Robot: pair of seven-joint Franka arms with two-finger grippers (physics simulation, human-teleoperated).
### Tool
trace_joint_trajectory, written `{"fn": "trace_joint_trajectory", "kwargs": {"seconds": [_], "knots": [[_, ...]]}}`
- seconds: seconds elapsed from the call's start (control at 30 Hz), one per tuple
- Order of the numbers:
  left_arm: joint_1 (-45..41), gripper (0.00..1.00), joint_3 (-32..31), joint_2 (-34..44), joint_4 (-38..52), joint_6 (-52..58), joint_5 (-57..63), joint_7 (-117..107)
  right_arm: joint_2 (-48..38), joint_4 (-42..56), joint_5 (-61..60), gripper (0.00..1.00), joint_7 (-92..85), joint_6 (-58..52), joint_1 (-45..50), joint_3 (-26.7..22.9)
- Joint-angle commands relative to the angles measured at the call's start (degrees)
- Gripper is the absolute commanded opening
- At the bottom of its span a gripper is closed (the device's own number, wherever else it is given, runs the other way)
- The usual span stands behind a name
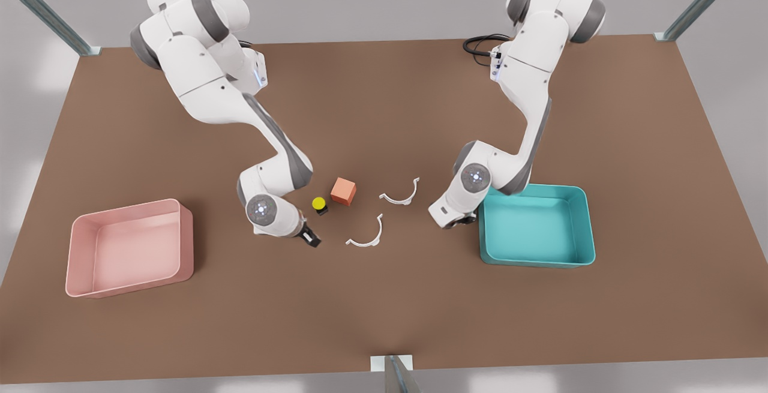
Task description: Place the red button in the blue storage box with the left arm, and place the yellow button in the pink storage box with the right arm
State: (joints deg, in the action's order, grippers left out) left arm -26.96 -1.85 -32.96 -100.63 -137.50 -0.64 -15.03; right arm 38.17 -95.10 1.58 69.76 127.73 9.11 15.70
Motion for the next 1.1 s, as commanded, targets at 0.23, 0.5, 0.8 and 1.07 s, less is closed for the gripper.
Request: {"fn": "trace_joint_trajectory", "kwargs": {"seconds": [0.23, 0.5, 0.8, 1.07], "knots": [[13.16, 0.51, 1.85, 16.79, 0.26, 26.41, -0.68, 18.1, -0.29, -4.92, -0.08, 1.0, 17.61, 4.89, -0.85, 0.47], [20.63, 0.52, 1.94, 5.71, 0.7, 22.98, -2.08, 26.63, -1.52, -7.82, 0.53, 1.0, 16.11, 5.6, -0.85, 2.58], [20.98, 1.0, 1.94, 4.92, 2.02, 22.37, -3.67, 26.1, -3.98, -14.41, 6.33, 1.0, 6.71, 10.61, -0.94, 5.04], [19.93, 1.0, 1.76, 15.2, 21.27, 44.87, -2.87, 0.62, -3.19, -15.47, 6.25, 1.0, 0.03, 13.59, -0.94, 5.39]]}}
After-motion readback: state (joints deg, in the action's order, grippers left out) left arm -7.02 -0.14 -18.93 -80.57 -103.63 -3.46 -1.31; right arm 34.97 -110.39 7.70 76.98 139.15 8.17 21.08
